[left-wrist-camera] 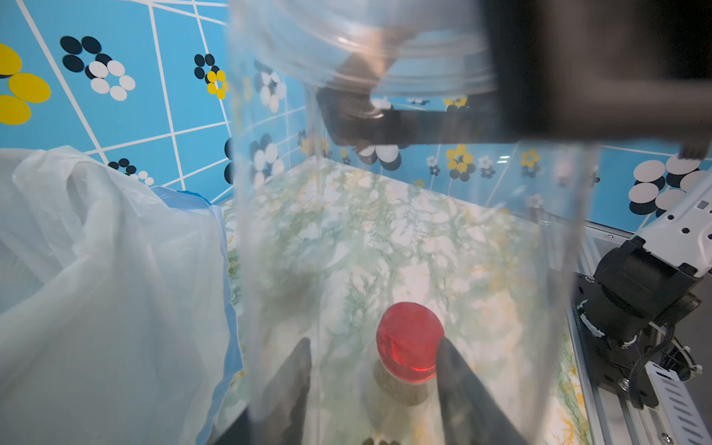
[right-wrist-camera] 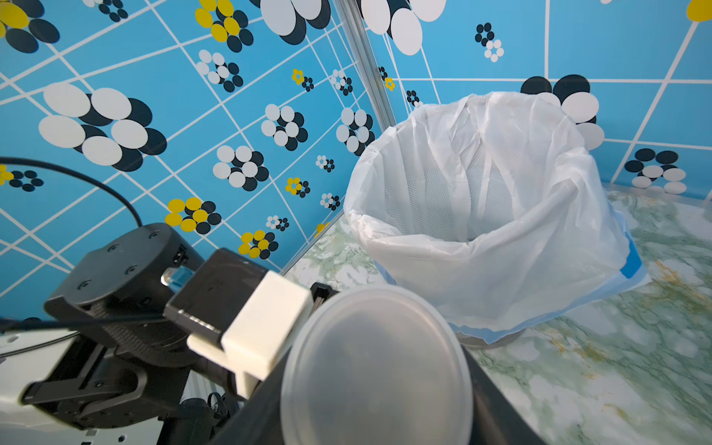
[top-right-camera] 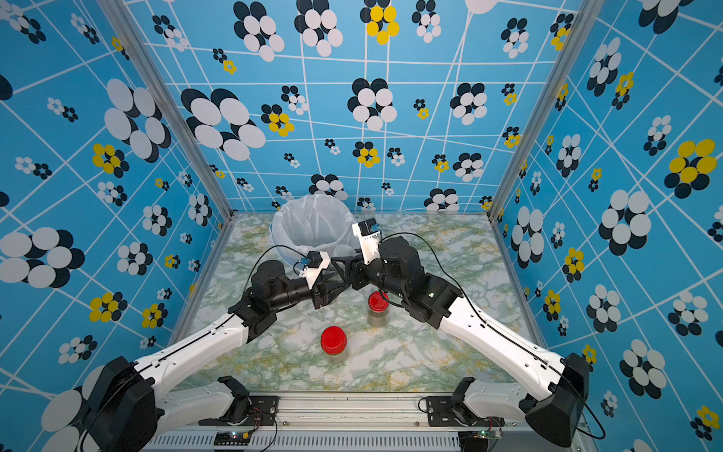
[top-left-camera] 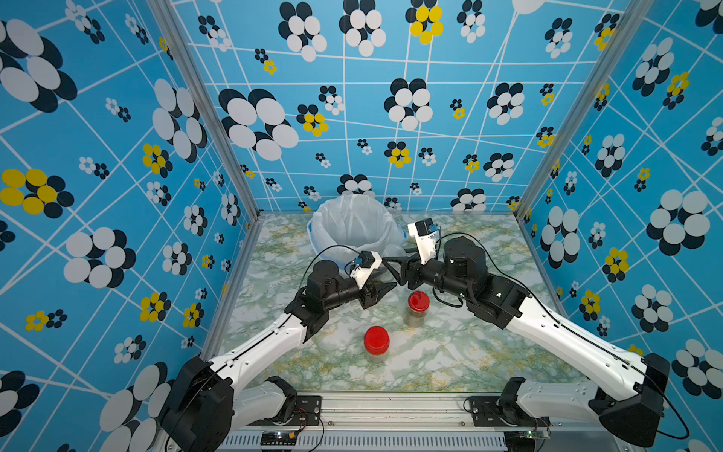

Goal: Empty moldy mung beans from jars
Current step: Pick up the jar from the center of the board, then unscrew the lid from the jar.

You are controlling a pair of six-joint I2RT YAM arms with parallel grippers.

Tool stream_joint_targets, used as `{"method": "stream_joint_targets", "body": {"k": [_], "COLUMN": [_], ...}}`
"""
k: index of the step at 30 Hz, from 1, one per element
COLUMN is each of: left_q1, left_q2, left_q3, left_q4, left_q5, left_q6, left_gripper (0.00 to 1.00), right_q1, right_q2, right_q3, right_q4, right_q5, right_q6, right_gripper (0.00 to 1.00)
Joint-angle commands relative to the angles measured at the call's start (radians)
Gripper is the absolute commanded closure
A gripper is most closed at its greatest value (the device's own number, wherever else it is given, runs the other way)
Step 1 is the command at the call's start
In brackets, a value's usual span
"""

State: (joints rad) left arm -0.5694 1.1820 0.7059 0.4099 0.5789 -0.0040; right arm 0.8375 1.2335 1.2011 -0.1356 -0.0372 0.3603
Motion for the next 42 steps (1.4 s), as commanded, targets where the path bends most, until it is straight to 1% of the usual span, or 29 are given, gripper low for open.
{"method": "stream_joint_targets", "body": {"k": [1, 5, 8, 10, 13, 18, 19, 22, 26, 28, 31, 35, 42], "left_q1": [0.037, 0.038, 0.037, 0.037, 0.038, 0.039, 0.041, 0.066, 0.092, 0.108, 0.126, 0.140, 0.157], "left_q2": [-0.041, -0.037, -0.036, -0.040, -0.038, -0.032, -0.030, -0.012, 0.000, 0.001, 0.005, 0.008, 0.010], "left_q3": [0.058, 0.094, 0.111, 0.134, 0.204, 0.324, 0.339, 0.392, 0.425, 0.431, 0.433, 0.431, 0.411], "left_q4": [-0.069, -0.155, -0.171, -0.197, -0.303, -0.479, -0.500, -0.569, -0.603, -0.599, -0.589, -0.578, -0.554], "left_q5": [-0.048, -0.073, -0.068, -0.071, -0.075, -0.147, -0.154, -0.157, -0.177, -0.169, -0.162, -0.156, -0.144], "left_q6": [-0.067, -0.049, -0.070, -0.082, -0.075, -0.079, -0.081, -0.091, -0.085, -0.088, -0.088, -0.088, -0.090], "left_gripper": [0.80, 0.80, 0.81, 0.81, 0.81, 0.78, 0.78, 0.78, 0.78, 0.78, 0.78, 0.78, 0.78], "right_q1": [-0.041, -0.061, -0.069, -0.081, -0.114, -0.193, -0.212, -0.245, -0.252, -0.252, -0.253, -0.254, -0.254], "right_q2": [-0.023, 0.010, 0.020, 0.026, 0.053, 0.193, 0.225, 0.317, 0.450, 0.507, 0.530, 0.513, 0.483], "right_q3": [-0.006, 0.043, 0.081, 0.111, 0.181, 0.390, 0.457, 0.567, 0.744, 0.809, 0.806, 0.748, 0.684], "right_q4": [0.024, 0.020, 0.020, 0.014, 0.009, -0.131, -0.147, -0.194, -0.331, -0.377, -0.333, -0.237, -0.125], "right_q5": [0.030, -0.006, -0.002, 0.001, -0.052, -0.163, -0.197, -0.282, -0.365, -0.421, -0.483, -0.536, -0.631], "right_q6": [0.016, 0.009, 0.002, 0.002, 0.000, 0.020, 0.030, 0.044, 0.006, -0.004, 0.032, 0.082, 0.170], "right_gripper": [0.35, 0.25, 0.25, 0.23, 0.22, 0.21, 0.21, 0.21, 0.20, 0.22, 0.20, 0.19, 0.18]}}
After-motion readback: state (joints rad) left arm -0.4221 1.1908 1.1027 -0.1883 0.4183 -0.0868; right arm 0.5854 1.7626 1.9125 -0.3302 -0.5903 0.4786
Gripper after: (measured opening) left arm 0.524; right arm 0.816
